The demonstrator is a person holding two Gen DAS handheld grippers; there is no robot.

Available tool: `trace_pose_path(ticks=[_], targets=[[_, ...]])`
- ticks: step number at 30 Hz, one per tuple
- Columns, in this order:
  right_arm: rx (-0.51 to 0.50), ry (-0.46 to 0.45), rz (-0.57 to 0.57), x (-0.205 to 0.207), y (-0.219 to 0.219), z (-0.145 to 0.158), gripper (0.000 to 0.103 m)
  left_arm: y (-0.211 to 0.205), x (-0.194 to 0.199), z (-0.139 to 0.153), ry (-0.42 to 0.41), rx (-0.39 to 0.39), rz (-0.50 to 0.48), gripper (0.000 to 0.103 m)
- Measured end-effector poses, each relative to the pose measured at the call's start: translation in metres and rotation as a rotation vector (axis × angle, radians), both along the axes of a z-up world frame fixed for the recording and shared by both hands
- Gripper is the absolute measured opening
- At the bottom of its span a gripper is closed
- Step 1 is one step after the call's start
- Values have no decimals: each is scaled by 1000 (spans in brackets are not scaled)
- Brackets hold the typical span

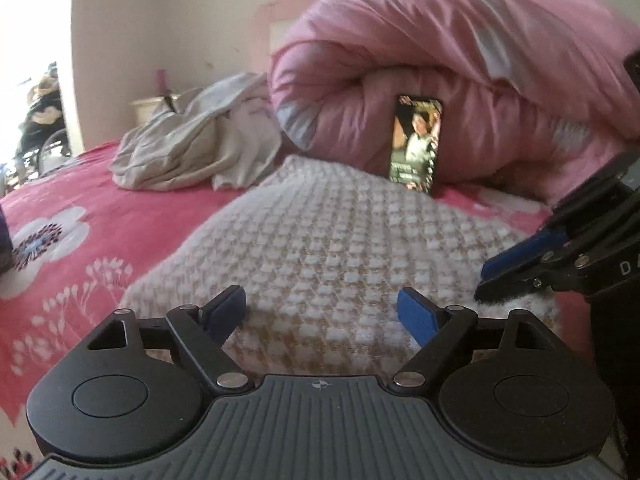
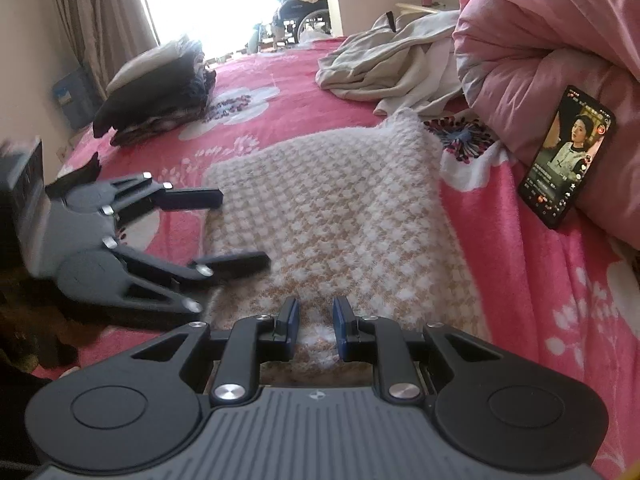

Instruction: Fold clothes

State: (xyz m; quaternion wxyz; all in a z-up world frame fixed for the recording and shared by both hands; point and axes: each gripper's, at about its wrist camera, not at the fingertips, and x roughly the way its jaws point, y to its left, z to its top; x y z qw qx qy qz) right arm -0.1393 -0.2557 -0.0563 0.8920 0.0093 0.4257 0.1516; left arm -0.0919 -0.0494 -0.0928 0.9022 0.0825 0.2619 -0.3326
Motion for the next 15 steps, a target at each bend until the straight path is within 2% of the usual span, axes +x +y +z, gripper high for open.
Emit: trace_pose_path(ticks=[3, 6, 8, 11, 15], targets=[[-5, -35, 11, -5, 3, 16, 20, 5, 5, 3, 30, -22, 9, 84], [36, -49, 21, -13, 2, 30, 20, 3, 2, 2, 18, -14, 9, 85], [35, -19, 33, -16, 2, 26, 20, 0, 2, 1, 18, -13, 12, 85], [32, 31, 17, -15, -1, 4, 20, -4, -1, -1, 12, -1, 16, 86], [66, 43, 5, -10, -5, -2, 20, 1, -3, 6, 12, -8, 36, 86]])
